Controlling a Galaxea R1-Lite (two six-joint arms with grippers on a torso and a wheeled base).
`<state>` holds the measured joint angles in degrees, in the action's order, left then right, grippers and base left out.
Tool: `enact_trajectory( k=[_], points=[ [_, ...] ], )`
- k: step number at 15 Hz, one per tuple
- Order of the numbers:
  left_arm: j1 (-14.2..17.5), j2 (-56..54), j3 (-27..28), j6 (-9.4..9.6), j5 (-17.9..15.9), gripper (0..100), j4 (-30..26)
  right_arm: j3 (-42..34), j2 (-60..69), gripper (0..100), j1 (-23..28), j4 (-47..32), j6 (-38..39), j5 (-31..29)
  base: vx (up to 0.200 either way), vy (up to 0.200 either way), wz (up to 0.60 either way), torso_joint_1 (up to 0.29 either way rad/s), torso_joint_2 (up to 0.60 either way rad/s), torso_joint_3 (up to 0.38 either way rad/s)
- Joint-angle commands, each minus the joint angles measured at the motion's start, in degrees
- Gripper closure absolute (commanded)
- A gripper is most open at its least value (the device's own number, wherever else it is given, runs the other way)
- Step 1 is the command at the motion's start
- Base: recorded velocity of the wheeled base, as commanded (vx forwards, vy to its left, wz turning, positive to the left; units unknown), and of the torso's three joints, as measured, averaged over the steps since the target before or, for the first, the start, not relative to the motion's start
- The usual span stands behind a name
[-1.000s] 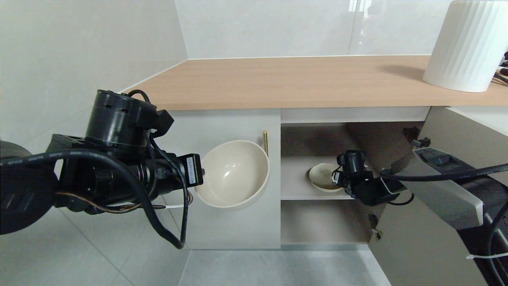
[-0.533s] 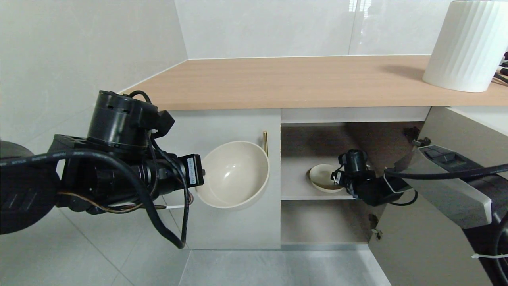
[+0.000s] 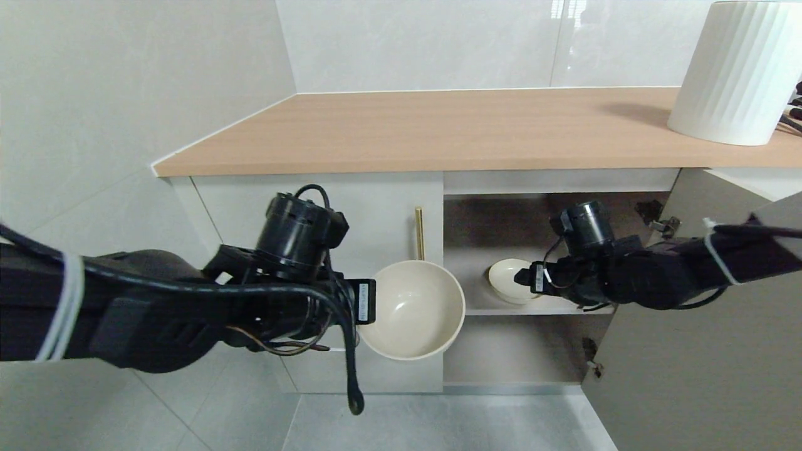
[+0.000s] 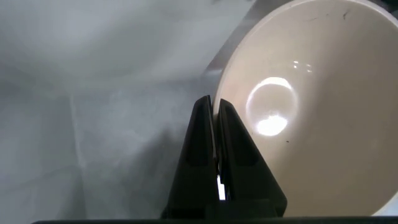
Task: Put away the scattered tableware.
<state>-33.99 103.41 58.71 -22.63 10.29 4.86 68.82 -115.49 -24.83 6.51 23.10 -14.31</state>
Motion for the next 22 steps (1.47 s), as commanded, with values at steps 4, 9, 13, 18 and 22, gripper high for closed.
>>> enact_trajectory(
  k=[4,9,13,18,22],
  points=[
    [-5.8,9.5,1.1,0.21,5.8,100,3.0,-2.9,17.9,0,-11.6,-15.3,0.2,5.5,0.000,0.000,0.00,0.000,0.00,0.000],
    [-9.2,8.9,1.4,0.13,11.4,100,3.0,-3.4,15.2,0,-15.5,-17.1,0.4,5.4,0.000,0.000,0.00,0.000,0.00,0.000],
    [-10.0,7.5,1.3,0.13,11.9,100,2.8,-2.8,10.8,0,-15.5,-16.7,1.3,5.3,0.000,0.000,0.00,0.000,0.00,0.000],
    [-12.0,6.1,0.6,-0.05,12.5,100,2.7,-2.7,8.6,0,-15.5,-14.4,2.9,5.2,0.000,0.000,0.00,0.000,0.00,0.000],
    [-12.3,5.7,0.6,-0.14,12.7,100,2.7,-2.6,8.3,100,-15.6,-14.3,3.1,5.3,0.000,0.000,0.00,0.000,0.00,0.000]
  ],
)
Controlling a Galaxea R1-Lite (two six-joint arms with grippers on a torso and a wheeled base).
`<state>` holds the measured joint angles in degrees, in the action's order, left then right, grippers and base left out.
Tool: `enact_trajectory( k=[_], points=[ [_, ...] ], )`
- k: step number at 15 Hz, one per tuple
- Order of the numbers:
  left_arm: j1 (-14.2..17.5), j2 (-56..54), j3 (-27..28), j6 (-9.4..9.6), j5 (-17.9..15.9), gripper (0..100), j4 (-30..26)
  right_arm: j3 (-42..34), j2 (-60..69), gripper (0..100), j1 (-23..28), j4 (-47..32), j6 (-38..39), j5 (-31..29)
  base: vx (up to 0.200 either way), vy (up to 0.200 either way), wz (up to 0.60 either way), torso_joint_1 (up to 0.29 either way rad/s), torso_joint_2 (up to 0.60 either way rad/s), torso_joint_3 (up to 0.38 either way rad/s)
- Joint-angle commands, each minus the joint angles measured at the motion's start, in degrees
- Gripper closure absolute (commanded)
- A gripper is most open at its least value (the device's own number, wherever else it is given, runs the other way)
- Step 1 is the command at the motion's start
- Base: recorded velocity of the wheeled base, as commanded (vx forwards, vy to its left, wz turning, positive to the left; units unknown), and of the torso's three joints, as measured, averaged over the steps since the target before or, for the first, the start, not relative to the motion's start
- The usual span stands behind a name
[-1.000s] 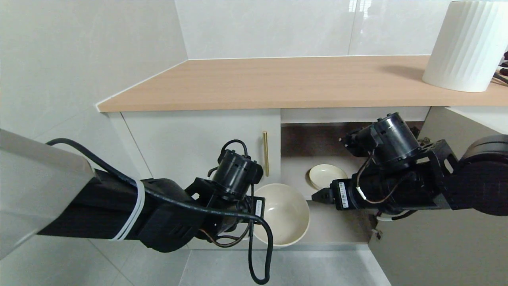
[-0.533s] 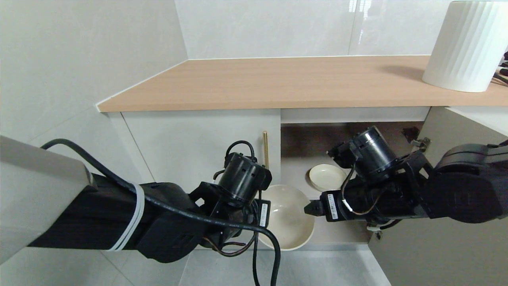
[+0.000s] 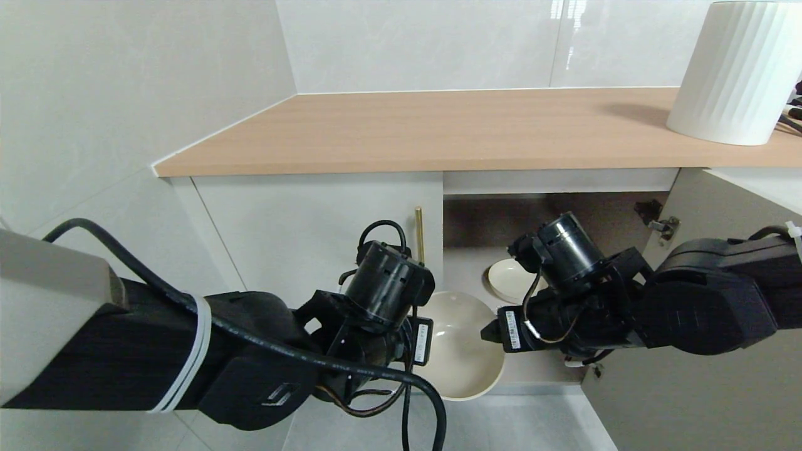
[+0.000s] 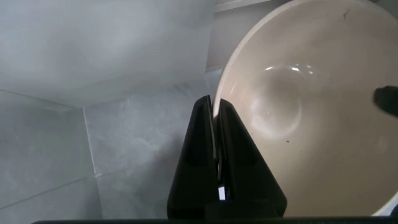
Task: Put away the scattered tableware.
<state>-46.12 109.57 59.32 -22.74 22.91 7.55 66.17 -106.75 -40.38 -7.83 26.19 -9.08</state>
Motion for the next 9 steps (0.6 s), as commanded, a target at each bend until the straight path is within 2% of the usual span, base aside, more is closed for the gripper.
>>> enact_trajectory(
  k=[1,8,9],
  points=[
    [-0.3,-0.6,-0.2,-0.03,0.0,100,0.0,0.0,-0.7,100,-0.1,0.0,0.0,-0.1,0.000,0.000,0.00,0.000,0.00,0.000],
    [-0.3,-0.2,-0.4,-0.03,0.0,100,0.1,-0.2,-0.7,100,-0.6,0.3,0.0,-0.3,0.000,0.000,0.00,0.000,0.00,0.000],
    [-0.3,-0.1,-0.7,-0.03,0.1,0,0.1,-0.3,-0.7,100,-0.7,0.3,0.0,-0.6,0.000,0.000,0.00,0.000,0.00,0.000]
  ],
)
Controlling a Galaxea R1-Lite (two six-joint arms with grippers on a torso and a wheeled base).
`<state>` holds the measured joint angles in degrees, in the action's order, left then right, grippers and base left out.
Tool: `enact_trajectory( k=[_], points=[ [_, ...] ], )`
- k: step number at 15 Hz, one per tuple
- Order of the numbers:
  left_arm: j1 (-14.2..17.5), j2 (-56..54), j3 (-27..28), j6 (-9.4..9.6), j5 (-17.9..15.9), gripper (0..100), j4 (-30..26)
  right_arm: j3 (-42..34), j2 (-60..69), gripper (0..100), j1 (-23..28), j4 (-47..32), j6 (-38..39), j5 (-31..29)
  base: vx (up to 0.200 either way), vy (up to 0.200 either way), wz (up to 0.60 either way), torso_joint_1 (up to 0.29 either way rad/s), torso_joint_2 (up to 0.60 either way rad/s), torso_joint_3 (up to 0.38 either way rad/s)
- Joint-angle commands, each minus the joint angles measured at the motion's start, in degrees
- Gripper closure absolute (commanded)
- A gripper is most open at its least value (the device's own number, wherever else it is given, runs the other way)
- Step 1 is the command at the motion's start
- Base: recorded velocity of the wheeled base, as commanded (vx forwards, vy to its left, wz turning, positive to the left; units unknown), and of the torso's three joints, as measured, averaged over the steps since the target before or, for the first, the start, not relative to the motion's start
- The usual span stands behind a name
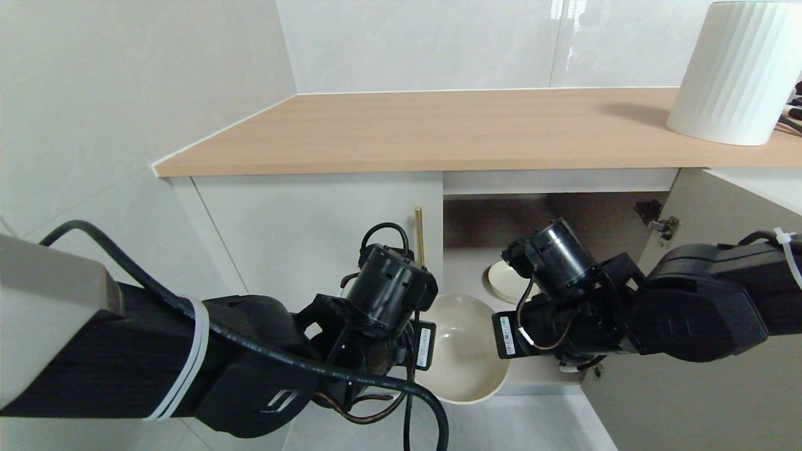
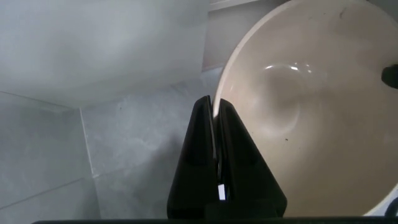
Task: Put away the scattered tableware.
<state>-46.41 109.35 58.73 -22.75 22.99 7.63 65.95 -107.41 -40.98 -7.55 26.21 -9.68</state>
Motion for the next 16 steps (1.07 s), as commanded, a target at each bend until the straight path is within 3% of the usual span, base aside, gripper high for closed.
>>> enact_trajectory(
  k=[1,4,6,8,12,16],
  points=[
    [0.0,0.0,-0.1,-0.02,0.1,0,0.0,0.0,-0.1,100,-0.1,0.0,0.0,-0.1,0.000,0.000,0.00,0.000,0.00,0.000],
    [0.4,-0.9,-0.1,0.07,0.1,0,0.1,-0.2,-0.6,100,0.6,1.1,3.1,-1.7,0.000,0.000,0.00,0.000,0.00,0.000],
    [0.5,-0.9,-0.1,-0.02,0.1,0,0.1,-2.1,-1.8,100,4.6,3.8,4.4,-3.6,0.000,0.000,0.00,0.000,0.00,0.000],
    [0.5,-0.5,-0.2,-0.02,0.1,0,0.0,-2.7,-6.1,100,10.3,11.9,5.4,-3.9,0.000,0.000,0.00,0.000,0.00,0.000],
    [0.5,-1.2,-0.2,-0.02,0.1,0,0.0,-2.5,-14.6,100,15.2,29.6,5.9,-8.6,0.000,0.000,0.00,0.000,0.00,0.000],
    [0.5,-1.2,-0.1,-0.02,0.1,0,0.0,0.5,-18.5,100,19.1,34.4,5.6,-10.3,0.000,0.000,0.00,0.000,0.00,0.000]
  ],
)
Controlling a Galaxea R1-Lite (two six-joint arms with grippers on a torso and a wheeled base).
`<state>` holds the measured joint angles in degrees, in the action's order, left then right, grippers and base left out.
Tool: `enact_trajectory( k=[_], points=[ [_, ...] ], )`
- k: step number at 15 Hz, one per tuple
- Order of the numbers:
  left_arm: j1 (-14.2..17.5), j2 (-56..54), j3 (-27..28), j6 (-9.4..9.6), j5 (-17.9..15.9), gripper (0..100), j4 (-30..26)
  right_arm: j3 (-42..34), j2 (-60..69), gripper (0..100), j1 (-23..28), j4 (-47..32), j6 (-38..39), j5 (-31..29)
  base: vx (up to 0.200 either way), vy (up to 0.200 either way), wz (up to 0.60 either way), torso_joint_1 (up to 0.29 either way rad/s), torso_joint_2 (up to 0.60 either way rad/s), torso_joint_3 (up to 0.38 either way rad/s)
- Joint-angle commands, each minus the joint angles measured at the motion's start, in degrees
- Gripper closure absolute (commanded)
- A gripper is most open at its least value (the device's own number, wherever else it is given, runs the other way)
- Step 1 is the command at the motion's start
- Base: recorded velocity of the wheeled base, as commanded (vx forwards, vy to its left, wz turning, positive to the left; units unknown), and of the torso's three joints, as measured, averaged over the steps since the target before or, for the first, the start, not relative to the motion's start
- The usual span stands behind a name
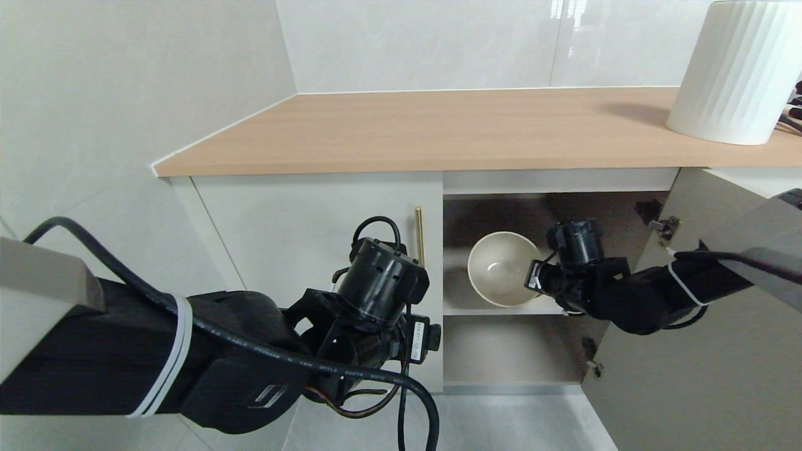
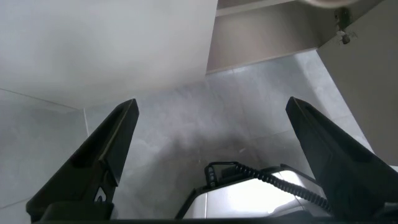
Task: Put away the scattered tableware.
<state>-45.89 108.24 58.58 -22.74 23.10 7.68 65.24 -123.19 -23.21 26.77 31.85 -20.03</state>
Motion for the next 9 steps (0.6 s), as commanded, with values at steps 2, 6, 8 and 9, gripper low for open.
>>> enact_trajectory(
  k=[2,6,8,9],
  points=[
    [0.0,0.1,0.0,-0.03,0.0,0,0.0,4.3,-5.1,100,2.9,0.1,0.0,0.0,0.000,0.000,0.00,0.000,0.00,0.000],
    [0.0,0.4,0.1,-0.03,0.0,0,0.1,9.3,-8.6,100,5.3,-0.1,0.0,0.1,0.000,0.000,0.00,0.000,0.00,0.000],
    [0.0,0.6,0.2,-0.03,0.0,0,0.1,11.4,-11.0,100,6.2,-0.3,0.0,0.0,0.000,0.000,0.00,0.000,0.00,0.000],
    [0.0,0.6,0.2,-0.03,0.0,0,0.1,11.5,-11.2,100,6.6,-0.4,0.0,0.1,0.000,0.000,0.00,0.000,0.00,0.000]
  ],
)
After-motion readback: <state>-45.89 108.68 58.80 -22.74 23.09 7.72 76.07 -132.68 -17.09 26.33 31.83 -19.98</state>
